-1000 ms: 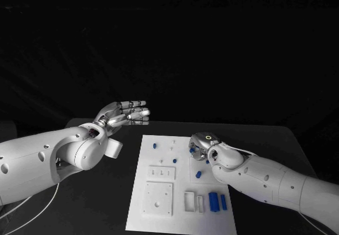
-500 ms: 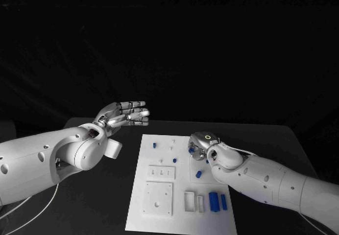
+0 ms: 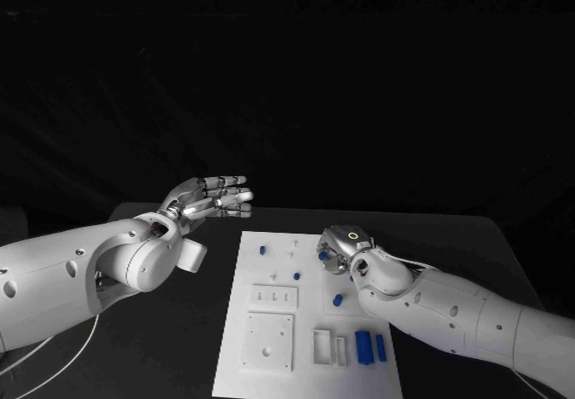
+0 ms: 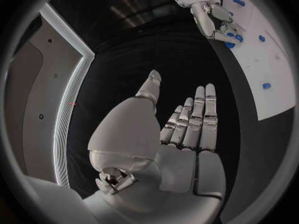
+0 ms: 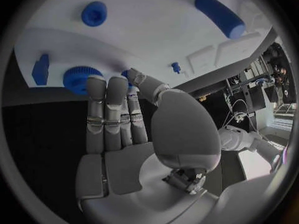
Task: Assemble the parts on the task board
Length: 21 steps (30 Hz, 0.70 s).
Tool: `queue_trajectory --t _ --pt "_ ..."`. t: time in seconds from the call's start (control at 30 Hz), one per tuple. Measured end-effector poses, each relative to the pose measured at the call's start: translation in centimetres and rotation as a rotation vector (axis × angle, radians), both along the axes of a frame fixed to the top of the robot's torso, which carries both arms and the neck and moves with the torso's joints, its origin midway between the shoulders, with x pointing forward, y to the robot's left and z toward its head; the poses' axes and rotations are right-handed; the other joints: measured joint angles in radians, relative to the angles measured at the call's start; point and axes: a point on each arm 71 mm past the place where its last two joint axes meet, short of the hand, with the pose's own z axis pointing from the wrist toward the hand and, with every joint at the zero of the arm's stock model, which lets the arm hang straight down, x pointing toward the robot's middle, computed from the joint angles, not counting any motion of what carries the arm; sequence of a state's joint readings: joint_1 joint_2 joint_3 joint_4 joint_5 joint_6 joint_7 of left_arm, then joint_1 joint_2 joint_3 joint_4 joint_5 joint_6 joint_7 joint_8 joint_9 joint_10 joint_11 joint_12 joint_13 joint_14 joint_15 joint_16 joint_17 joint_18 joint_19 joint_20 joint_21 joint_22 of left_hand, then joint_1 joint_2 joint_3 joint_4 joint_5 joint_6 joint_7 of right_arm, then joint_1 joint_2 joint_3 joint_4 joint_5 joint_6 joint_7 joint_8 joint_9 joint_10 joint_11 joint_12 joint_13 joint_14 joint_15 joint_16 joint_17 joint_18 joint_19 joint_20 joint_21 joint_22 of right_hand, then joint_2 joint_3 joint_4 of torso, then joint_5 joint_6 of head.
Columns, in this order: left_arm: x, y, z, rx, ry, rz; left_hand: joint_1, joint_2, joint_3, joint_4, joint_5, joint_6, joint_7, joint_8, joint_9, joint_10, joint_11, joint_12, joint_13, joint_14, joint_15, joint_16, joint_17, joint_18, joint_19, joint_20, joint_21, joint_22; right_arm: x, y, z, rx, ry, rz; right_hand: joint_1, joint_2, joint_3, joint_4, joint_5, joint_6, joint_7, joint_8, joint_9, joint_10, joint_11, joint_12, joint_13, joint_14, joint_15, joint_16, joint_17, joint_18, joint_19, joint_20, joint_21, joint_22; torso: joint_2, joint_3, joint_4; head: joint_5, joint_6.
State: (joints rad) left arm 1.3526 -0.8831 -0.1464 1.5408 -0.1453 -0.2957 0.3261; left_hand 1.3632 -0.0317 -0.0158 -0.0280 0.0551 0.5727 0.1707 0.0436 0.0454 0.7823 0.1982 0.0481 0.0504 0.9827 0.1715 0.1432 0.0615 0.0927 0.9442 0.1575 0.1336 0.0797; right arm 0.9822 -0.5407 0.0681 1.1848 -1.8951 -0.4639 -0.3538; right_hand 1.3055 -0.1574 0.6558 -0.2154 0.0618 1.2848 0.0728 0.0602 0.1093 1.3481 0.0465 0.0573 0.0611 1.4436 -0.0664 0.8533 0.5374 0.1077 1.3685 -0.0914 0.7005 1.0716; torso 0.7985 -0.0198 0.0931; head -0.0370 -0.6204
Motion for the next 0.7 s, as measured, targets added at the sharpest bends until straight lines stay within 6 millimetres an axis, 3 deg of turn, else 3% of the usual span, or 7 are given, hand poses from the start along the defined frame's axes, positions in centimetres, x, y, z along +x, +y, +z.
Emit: queue_trajectory --t 0.23,0.7 --pt "0.3 0.2 -0.1 0.004 0.001 0.009 0.000 0.000 0.002 0.002 0.000 0.000 0.000 0.000 0.000 0.000 0.000 0.000 0.000 0.000 0.000 0.000 0.000 0.000 0.000 0.000 0.000 0.000 0.5 1.2 2.0 0.032 -0.051 0.003 0.000 0.000 0.005 0.005 -0.001 0.001 -0.001 -0.003 0.006 0.002 0.002 0.000 0.001 0.000 0.000 0.000 0.002 -0.002 0.005 -0.005 -0.020 0.039 0.000 -0.0007 -0.0004 -0.001 0.015" --pt "0.4 -0.4 -0.1 0.004 0.004 0.000 0.000 0.000 0.002 0.002 0.000 0.000 0.000 0.000 0.000 0.000 0.000 0.000 0.000 0.000 0.000 0.000 0.000 0.000 0.000 0.000 0.000 0.000 1.3 3.6 2.5 0.062 -0.085 -0.020 0.000 -0.001 0.010 0.010 -0.004 0.003 -0.003 0.001 0.006 0.007 0.000 -0.001 0.001 0.003 -0.002 -0.004 0.003 -0.009 0.019 -0.003 -0.070 0.094 0.003 -0.0032 0.0053 0.009 0.032"
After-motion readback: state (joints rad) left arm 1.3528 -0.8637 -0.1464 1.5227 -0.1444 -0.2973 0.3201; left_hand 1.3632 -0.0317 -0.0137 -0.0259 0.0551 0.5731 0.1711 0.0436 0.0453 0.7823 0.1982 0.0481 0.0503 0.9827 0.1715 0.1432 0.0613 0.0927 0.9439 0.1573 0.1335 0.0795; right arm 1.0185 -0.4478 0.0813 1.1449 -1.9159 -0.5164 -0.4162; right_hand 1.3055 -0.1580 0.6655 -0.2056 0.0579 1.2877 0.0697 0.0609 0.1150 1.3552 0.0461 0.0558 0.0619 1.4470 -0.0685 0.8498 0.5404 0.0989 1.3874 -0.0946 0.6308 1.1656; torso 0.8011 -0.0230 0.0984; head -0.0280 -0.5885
